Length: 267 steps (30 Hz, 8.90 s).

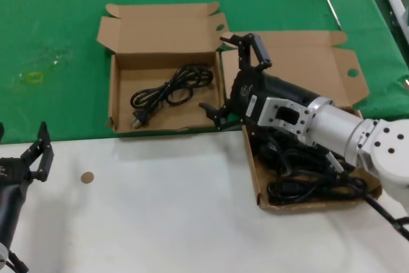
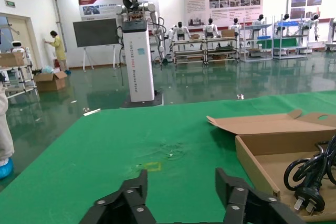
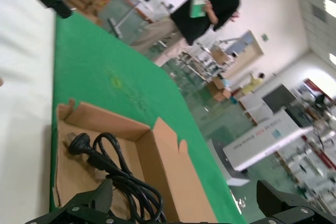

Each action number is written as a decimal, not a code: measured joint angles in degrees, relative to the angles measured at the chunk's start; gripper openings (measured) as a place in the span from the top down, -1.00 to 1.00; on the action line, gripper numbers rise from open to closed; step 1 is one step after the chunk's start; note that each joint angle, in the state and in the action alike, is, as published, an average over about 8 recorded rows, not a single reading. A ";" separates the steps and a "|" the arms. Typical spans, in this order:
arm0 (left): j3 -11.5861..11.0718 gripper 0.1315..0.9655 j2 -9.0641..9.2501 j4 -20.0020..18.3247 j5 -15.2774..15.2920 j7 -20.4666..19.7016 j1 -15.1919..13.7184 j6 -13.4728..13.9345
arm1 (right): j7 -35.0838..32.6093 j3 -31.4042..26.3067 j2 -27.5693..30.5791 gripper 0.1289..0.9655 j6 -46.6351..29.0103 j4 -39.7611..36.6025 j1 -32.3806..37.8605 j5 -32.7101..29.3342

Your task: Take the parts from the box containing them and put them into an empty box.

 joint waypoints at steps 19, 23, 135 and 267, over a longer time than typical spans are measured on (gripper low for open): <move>0.00 -0.49 0.00 0.00 0.00 0.01 0.00 0.00 | 9.34 6.09 -1.92 -1.00 9.09 4.66 -10.43 4.99; 0.00 -0.64 0.00 0.00 0.00 0.01 0.00 0.00 | 11.32 7.37 -2.32 -1.00 11.01 5.64 -12.61 6.04; 0.00 -1.00 0.00 0.00 -0.01 0.02 0.00 0.00 | 26.15 17.01 -5.35 -1.00 25.43 13.01 -29.11 13.95; 0.00 -1.00 0.00 0.00 -0.01 0.02 0.00 0.00 | 26.15 17.01 -5.35 -1.00 25.43 13.01 -29.11 13.95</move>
